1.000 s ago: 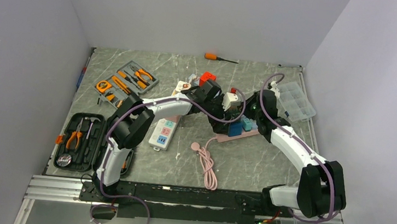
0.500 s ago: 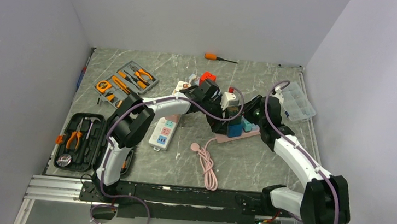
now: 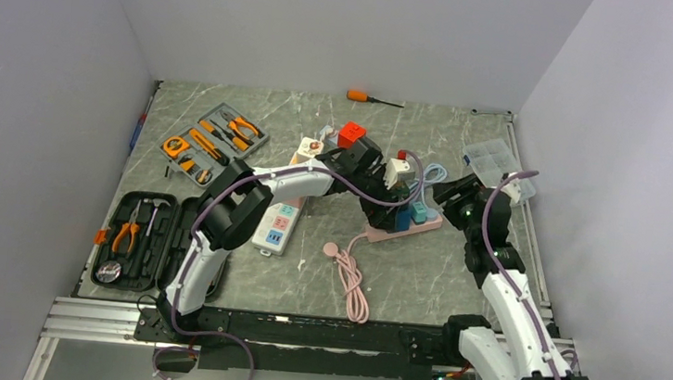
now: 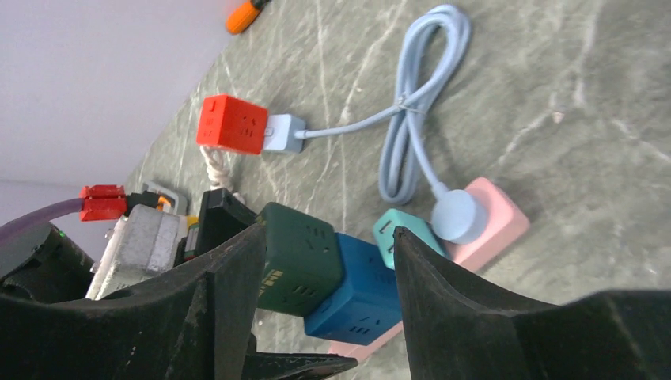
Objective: Pull the plug off the socket
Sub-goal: Remove the plug from the socket.
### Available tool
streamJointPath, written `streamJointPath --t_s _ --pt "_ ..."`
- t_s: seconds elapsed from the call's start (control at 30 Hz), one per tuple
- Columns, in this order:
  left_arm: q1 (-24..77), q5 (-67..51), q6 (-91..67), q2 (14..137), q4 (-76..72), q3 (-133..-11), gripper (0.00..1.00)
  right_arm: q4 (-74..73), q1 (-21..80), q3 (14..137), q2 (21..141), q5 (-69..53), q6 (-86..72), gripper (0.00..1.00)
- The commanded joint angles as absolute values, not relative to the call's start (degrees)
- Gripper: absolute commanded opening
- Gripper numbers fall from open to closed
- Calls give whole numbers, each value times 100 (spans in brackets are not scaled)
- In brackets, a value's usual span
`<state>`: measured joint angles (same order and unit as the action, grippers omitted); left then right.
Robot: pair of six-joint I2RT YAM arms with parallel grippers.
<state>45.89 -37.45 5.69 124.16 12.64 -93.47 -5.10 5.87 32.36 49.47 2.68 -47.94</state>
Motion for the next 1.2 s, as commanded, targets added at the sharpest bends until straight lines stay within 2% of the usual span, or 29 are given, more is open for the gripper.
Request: streamJointPath --t_s 0.0,0.23,0.43,0.53,0.63,0.83,0.9,0.93,1.0,1.17 --pt "4681 -3930 188 12511 983 -9635 99 -577 335 3059 4615 278 -4956 62" --pt "4772 -3617 245 12861 969 -9956 99 -596 138 2846 4342 298 -5088 62" --pt "4808 -3630 617 13461 1706 -10989 99 -575 40 2751 4305 232 -5143 62" --pt "4818 -3617 791 13414 1703 -10807 99 -604 24 2711 4333 167 -5204 62" --pt "4822 -3632 827 13352 1750 -10690 85 -654 23 2653 4280 151 -5243 62" --pt "4776 -3703 429 13254 1814 -10623 32 -672 -162 2574 4222 123 -5270 63" --pt "4755 -3790 216 13149 1894 -10651 18 -493 -158 2521 4242 38 -5255 67" --pt "4747 -3826 116 13093 1981 -10709 15 -410 -165 2516 4263 -130 -5249 69" --pt "4708 -3852 -139 12889 1992 -10700 14 -312 -164 2527 4323 -289 -5240 71" --pt "4473 -3590 -944 12510 2007 -10789 12 -106 -161 2376 4283 -486 -5371 72"
